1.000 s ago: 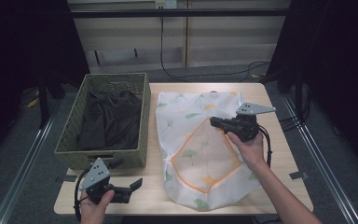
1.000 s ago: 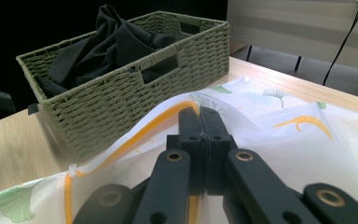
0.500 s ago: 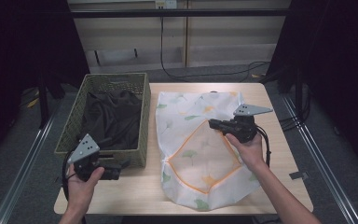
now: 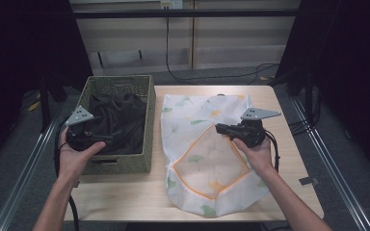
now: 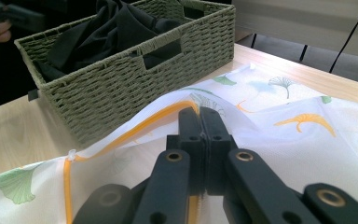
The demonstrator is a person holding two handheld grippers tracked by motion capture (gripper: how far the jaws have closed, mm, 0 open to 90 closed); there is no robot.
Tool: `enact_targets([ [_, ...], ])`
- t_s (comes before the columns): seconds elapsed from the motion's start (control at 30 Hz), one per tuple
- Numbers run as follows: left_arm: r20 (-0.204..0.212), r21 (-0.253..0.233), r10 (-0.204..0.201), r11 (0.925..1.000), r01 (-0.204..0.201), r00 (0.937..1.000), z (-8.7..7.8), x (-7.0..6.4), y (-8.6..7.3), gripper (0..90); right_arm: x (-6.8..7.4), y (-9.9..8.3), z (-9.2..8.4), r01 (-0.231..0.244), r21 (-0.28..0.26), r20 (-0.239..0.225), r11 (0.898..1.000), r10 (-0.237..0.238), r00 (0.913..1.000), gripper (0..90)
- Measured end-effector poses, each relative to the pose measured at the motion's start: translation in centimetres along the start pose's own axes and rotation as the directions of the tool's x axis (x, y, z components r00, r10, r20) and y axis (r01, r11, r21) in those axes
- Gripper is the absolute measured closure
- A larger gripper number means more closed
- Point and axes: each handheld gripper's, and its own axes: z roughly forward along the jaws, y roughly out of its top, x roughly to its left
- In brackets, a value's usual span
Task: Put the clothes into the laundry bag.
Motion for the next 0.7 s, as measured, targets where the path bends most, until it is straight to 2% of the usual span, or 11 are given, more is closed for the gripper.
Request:
enact_targets([
  [0.03, -0.023, 0.009, -0.016, 0.9998, 0.016, 0.9996, 0.1, 0.4, 0.1, 5.3, 0.0, 0.0, 0.0, 0.002, 0.001, 0.0, 1.0, -0.002, 1.0, 89.0],
  [0.1, -0.011, -0.007, -0.036, 0.9993, 0.036, 0.9993, 0.3, 1.0, 0.4, 5.2, 0.0, 0.0, 0.1, 0.002, 0.001, -0.002, 1.0, -0.002, 1.0, 89.0],
  [0.17, -0.027, 0.023, -0.014, 0.9996, 0.014, 0.9995, 0.8, 1.6, 0.7, 5.0, 0.0, 0.0, 0.3, 0.004, 0.005, 0.001, 1.0, -0.004, 1.0, 89.0],
  [0.23, -0.041, 0.037, -0.017, 0.9991, 0.018, 0.999, 1.4, 2.6, 0.9, 4.1, 0.1, -0.1, 0.5, 0.006, 0.013, -0.002, 1.0, -0.006, 1.0, 89.0],
  [0.33, -0.051, 0.081, -0.054, 0.995, 0.059, 0.9972, 2.5, 4.4, 0.8, 3.9, 0.2, -0.1, 0.6, 0.007, 0.016, -0.003, 1.0, -0.007, 1.0, 89.0],
  [0.4, -0.041, 0.111, -0.092, 0.9891, 0.096, 0.9949, 3.7, 5.4, 0.4, 3.6, 0.1, -0.1, 0.6, 0.009, 0.015, -0.005, 1.0, -0.009, 1.0, 89.0],
  [0.47, -0.051, 0.154, -0.098, 0.9825, 0.105, 0.9939, 4.6, 5.9, 0.0, 3.5, 0.1, -0.1, 0.6, 0.006, 0.015, -0.005, 1.0, -0.006, 1.0, 89.0],
  [0.6, -0.035, 0.22, -0.096, 0.9701, 0.102, 0.9947, 6.2, 6.4, -0.7, 3.0, -0.1, -0.1, 0.6, 0.005, 0.015, -0.006, 1.0, -0.004, 1.0, 89.0],
  [0.63, -0.041, 0.255, -0.099, 0.9611, 0.106, 0.9942, 6.9, 6.4, -0.9, 2.6, -0.1, -0.1, 0.6, 0.0, 0.017, -0.01, 1.0, 0.001, 1.0, 89.0],
  [0.67, -0.037, 0.276, -0.082, 0.9569, 0.089, 0.9959, 7.3, 6.5, -1.0, 1.9, -0.1, -0.2, 0.6, -0.001, 0.019, -0.01, 1.0, 0.001, 1.0, 89.0],
  [0.7, -0.037, 0.276, -0.082, 0.9569, 0.089, 0.9959, 7.3, 6.5, -1.0, 1.7, -0.1, -0.2, 0.7, 0.001, 0.021, -0.011, 1.0, -0.001, 0.9999, 89.0],
])
